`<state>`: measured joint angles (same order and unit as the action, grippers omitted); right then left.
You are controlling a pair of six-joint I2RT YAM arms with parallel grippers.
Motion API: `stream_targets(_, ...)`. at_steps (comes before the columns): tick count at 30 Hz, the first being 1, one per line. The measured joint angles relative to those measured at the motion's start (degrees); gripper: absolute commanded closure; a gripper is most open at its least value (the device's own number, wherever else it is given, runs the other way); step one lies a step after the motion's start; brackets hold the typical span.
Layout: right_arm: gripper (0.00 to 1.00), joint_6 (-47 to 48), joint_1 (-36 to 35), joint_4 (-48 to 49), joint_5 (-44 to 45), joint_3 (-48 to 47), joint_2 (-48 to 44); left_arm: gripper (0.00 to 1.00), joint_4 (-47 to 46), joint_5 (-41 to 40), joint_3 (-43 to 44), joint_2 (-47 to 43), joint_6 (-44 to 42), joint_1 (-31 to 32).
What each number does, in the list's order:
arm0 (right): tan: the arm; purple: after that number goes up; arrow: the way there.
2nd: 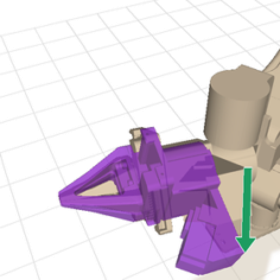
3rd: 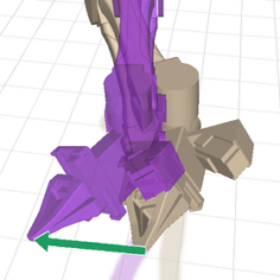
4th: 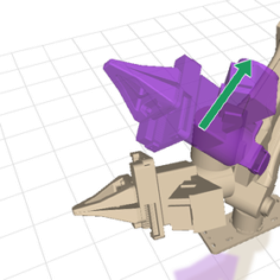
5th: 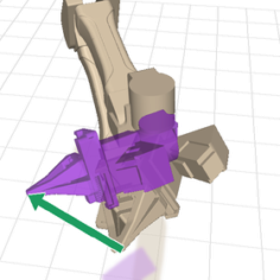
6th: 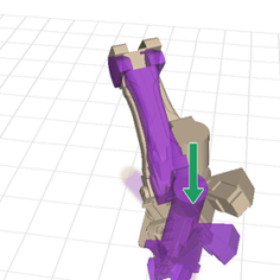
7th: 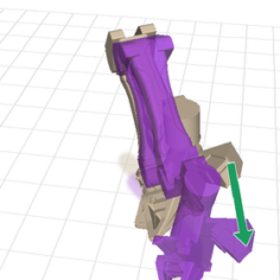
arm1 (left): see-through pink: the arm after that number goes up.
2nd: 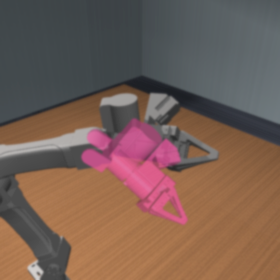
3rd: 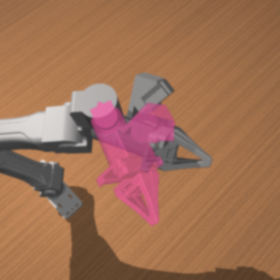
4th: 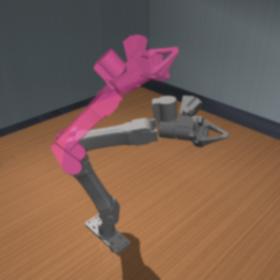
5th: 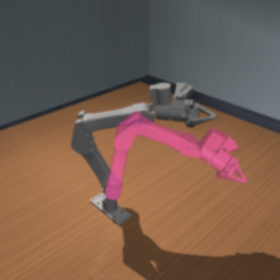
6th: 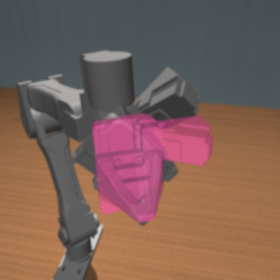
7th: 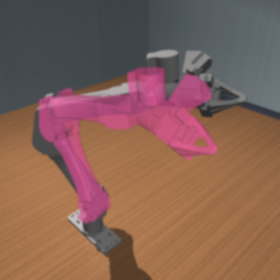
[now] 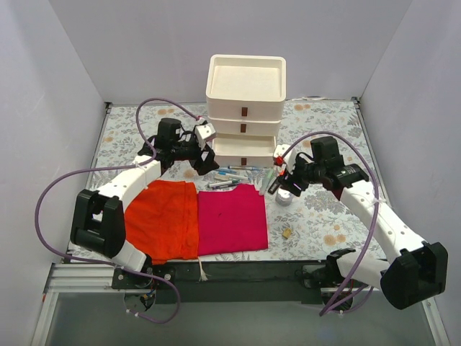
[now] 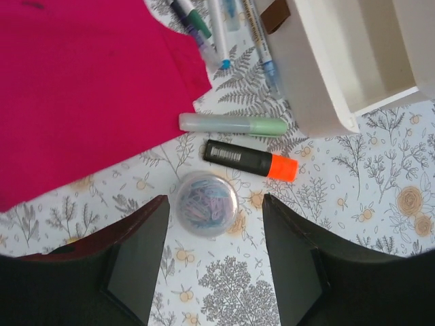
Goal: Sort the stationery into containers
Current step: Pick up the stationery from the center of the board.
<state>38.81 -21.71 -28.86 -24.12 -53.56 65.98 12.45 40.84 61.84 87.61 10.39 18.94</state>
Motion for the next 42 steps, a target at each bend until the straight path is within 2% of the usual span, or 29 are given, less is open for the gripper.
stream_targets(2,0.30,3.3,0.0,-2.9,-0.8,0.1,-1.3,0.27,0.0,-0.4,0.7,0.1,-0.3,0.1)
stream_targets(3,0.15,4.5,0.0,-3.9,-1.1,0.1,-1.6,0.27,0.0,-0.8,1.3,0.1,-0.3,0.2)
stream_targets(4,0.06,5.5,0.0,-4.7,-1.5,0.2,-1.8,0.27,0.0,-1.2,2.0,0.3,0.0,0.3)
stream_targets(5,0.02,6.3,0.0,-5.2,-1.8,0.7,-2.0,0.27,0.0,-1.6,3.0,0.5,0.2,0.3)
stream_targets(13,0.02,10.9,0.3,-7.5,-1.4,2.9,1.6,0.26,-0.7,-4.9,5.5,1.7,1.4,0.3)
stream_targets(21,0.02,11.3,1.0,-7.0,-1.5,2.0,10.2,0.26,-0.4,-6.9,3.4,0.4,2.9,0.3)
stream_targets(42,0.02,11.6,3.3,-4.6,-1.8,-3.6,20.3,0.26,-0.4,-8.9,2.6,-1.4,5.0,0.3)
